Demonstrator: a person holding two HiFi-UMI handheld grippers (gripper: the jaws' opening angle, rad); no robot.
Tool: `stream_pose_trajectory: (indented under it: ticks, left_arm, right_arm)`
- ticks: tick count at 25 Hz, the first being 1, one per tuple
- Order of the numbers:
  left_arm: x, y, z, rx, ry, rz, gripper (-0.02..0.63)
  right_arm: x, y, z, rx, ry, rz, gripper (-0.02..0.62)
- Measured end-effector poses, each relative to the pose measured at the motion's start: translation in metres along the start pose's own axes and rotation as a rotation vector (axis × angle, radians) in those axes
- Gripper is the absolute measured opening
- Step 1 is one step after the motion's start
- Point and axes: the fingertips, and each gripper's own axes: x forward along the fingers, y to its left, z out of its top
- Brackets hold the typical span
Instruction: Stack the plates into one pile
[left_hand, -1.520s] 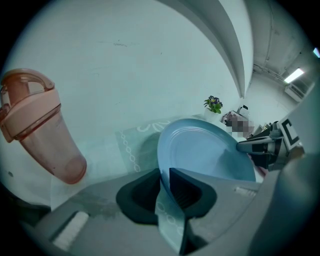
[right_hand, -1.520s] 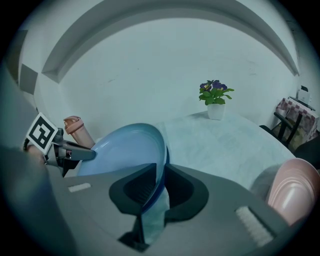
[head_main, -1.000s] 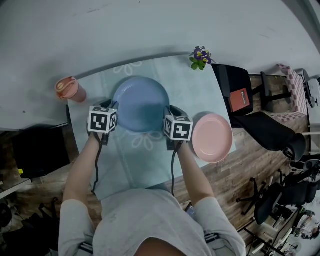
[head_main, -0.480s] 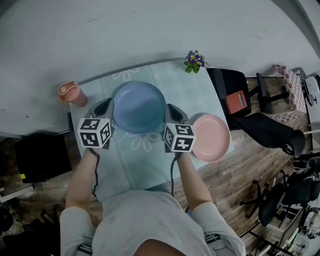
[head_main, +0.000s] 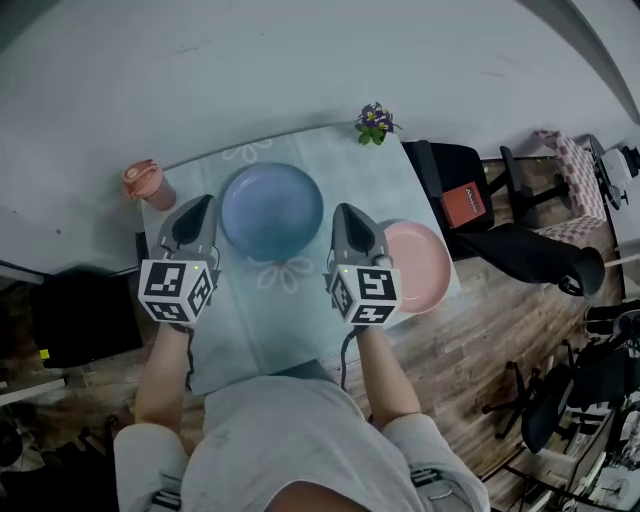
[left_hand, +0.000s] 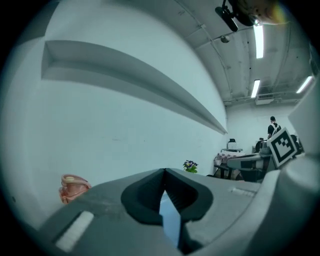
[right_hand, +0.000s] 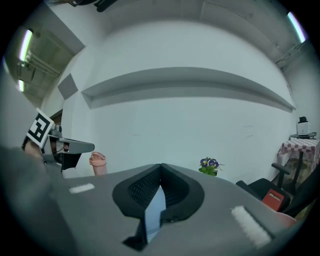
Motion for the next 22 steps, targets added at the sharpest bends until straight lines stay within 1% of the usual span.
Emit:
stream_pose_trajectory:
  ticks: [6,11,14,17,20,22]
  left_arm:
    - [-0.039,-0.009,0.038,0.000,-0.127,0.024,0.006]
    - [-0.066,-0.024,0.074,0.037,-0.221,-0.006,0.006]
    - [-0.075,-0.038,0.090,0.026,-0.271,-0.049,0.006]
    - [-0.078,-0.051,0.101,0.004,-0.312,-0.107,0.006]
    - [-0.079,-0.066,0.104,-0.012,-0.319,-0.165,0.006]
    - [-0.079,-0.079,0.106,-0.020,-0.315,-0.220,0.006]
  right_arm:
    - [-0.032,0.010,0.027,-0.039,-0.087,0.003,0.000]
    - [-0.057,0.017,0.044,-0.036,-0.135,-0.026,0.000]
    - [-0.076,0.018,0.053,-0.051,-0.161,-0.064,0.000]
    - [-0.097,0.014,0.062,-0.075,-0.186,-0.120,0.000]
    - [-0.124,0.010,0.067,-0.083,-0.201,-0.189,0.000]
    - [-0.144,0.007,0.070,-0.086,-0.209,-0.242,0.000]
